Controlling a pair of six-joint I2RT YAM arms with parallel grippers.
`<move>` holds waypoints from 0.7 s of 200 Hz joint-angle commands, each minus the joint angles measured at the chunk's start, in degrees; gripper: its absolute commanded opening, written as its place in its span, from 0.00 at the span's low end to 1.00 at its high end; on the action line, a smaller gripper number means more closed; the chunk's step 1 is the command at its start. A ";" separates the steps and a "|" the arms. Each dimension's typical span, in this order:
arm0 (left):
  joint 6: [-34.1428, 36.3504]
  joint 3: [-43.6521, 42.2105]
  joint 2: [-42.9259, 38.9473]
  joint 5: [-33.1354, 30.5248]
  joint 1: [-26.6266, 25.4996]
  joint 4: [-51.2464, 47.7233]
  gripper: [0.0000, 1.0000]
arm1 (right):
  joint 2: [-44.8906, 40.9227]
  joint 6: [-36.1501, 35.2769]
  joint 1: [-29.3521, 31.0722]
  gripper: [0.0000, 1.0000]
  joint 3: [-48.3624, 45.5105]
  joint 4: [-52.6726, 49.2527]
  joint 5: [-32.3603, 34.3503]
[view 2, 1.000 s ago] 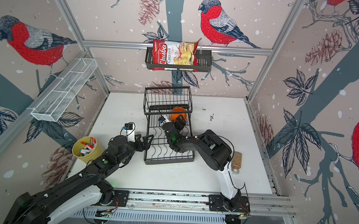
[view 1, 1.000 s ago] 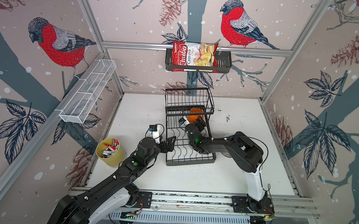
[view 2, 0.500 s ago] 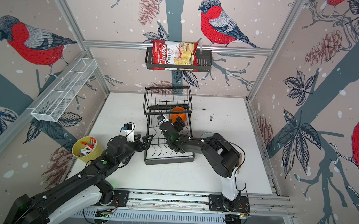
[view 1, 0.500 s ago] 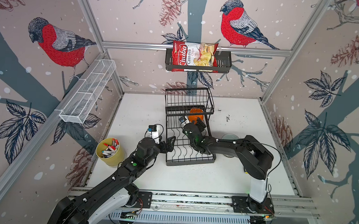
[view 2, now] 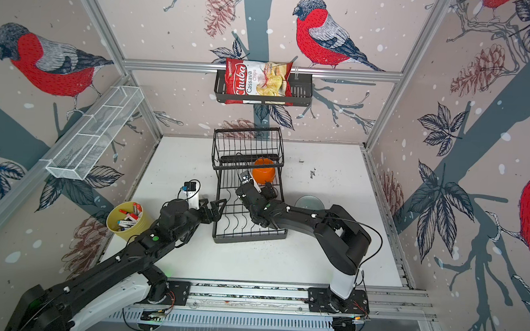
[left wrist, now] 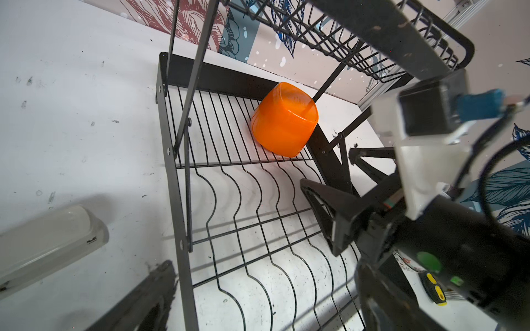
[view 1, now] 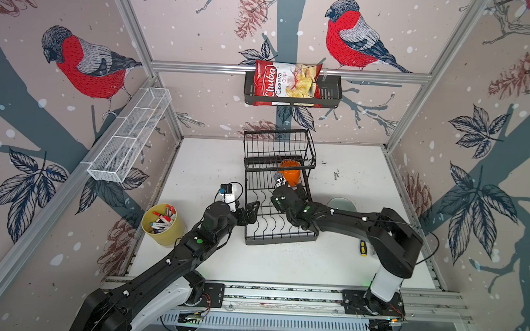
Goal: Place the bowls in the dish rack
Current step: 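Withdraw the right gripper from the rack while the left gripper reaches toward the patterned bowls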
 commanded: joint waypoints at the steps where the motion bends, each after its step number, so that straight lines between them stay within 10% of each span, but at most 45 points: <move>1: 0.32 0.89 0.41 0.27 0.09 -0.36 0.96 | -2.73 7.12 0.07 0.90 -0.55 -4.83 -1.61; 140: 0.63 6.00 8.58 6.32 -1.11 0.17 0.94 | -18.18 21.99 -3.04 0.92 -2.22 -23.16 -0.58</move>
